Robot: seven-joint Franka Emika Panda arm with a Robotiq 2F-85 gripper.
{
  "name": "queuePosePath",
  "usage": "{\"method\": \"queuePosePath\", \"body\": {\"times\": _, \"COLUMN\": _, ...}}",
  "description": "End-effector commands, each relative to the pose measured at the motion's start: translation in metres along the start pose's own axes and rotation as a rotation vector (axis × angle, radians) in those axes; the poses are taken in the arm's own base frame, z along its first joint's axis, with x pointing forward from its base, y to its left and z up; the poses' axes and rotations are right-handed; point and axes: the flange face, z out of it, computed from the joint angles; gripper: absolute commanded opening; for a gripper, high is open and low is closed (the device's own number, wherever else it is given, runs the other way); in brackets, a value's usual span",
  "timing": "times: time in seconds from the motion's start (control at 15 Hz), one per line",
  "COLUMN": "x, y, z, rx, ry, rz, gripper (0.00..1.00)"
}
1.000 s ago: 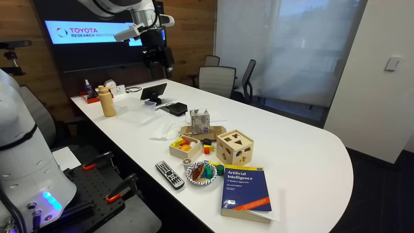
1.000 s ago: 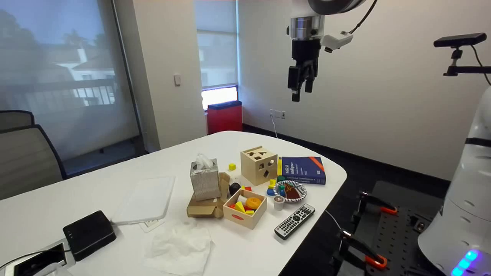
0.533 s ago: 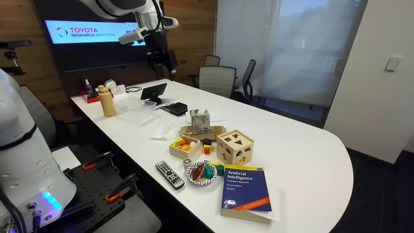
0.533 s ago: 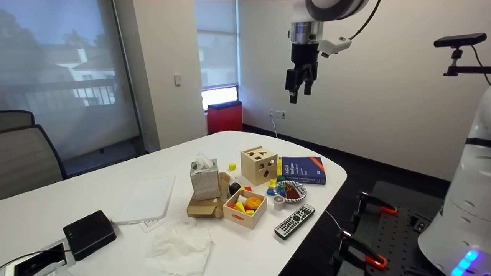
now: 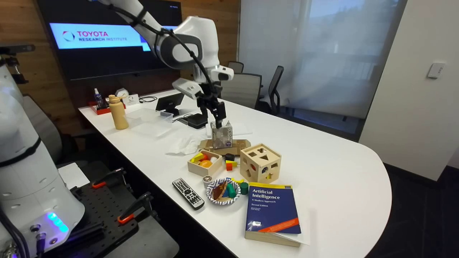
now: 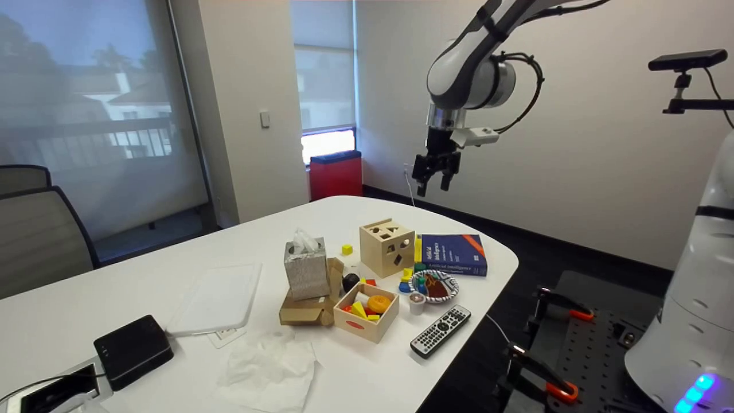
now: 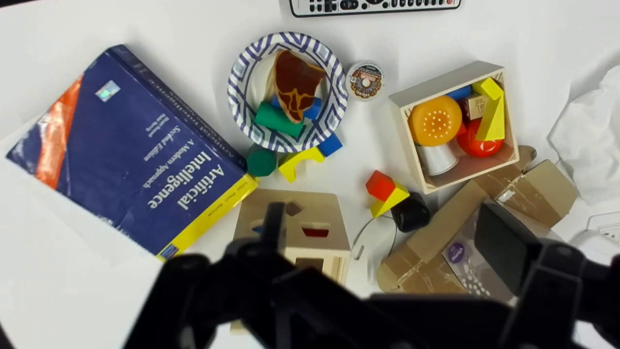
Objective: Remove the blue block from the white plate and put it in the small wooden box
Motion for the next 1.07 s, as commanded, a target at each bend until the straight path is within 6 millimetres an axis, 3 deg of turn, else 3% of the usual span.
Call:
{"method": "queuePosePath", "body": {"times": 0.0, "x": 0.036, "y": 0.023, "z": 0.068, "rx": 0.054, "ry": -0.028, "rz": 0.048, "gripper": 1.0}}
{"method": "queuePosePath", "body": {"times": 0.47, "x": 0.072, "y": 0.071, "z": 0.193, "rx": 0.07, "ry": -0.126, "rz": 0.178, "gripper": 1.0}}
{"method": "queuePosePath", "body": {"times": 0.73, "x": 0.079, "y": 0.087, "z": 0.24, "rx": 0.086, "ry": -0.184, "rz": 0.214, "gripper": 1.0}}
{"method": "queuePosePath", "body": {"times": 1.0, "x": 0.07, "y": 0.086, "z": 0.274, "rx": 0.141, "ry": -0.264, "rz": 0.264, "gripper": 1.0}}
